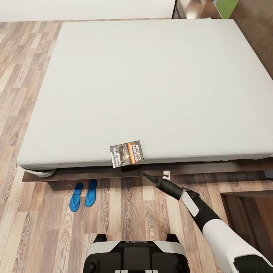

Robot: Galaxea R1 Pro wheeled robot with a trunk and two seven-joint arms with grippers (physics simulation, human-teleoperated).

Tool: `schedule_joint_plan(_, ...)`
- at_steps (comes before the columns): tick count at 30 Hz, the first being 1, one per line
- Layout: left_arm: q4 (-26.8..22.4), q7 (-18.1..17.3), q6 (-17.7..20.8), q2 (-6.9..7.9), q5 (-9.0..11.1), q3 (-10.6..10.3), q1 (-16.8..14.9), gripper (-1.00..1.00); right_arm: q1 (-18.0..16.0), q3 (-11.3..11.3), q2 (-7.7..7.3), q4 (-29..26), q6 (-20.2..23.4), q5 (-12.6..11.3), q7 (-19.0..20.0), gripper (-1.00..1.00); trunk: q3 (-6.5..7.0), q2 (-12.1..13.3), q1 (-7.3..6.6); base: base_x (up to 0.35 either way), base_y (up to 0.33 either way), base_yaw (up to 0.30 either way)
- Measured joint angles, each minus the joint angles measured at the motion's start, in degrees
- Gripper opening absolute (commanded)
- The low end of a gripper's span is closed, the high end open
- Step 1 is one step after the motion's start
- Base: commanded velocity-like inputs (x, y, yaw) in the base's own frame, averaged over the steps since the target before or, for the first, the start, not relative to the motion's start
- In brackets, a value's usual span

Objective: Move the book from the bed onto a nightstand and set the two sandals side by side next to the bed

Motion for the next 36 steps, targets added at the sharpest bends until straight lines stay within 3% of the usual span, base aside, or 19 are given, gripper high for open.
schedule_joint_plan(11,0.0,0.0,0.0,-0.2,0.0,0.0,0.0,1.0,-1.9,0.0,0.95,0.3,-0.5,0.3,-0.2,1.0,0.0,0.0,0.0,0.0,0.0,0.0)
schedule_joint_plan(36,0.0,1.5,0.0,-0.29,0.0,0.0,0.0,1.0,-3.0,-0.4,0.58,0.7,-0.7,0.2,-0.2,1.0,0.0,0.0,0.0,0.0,-0.017,0.0)
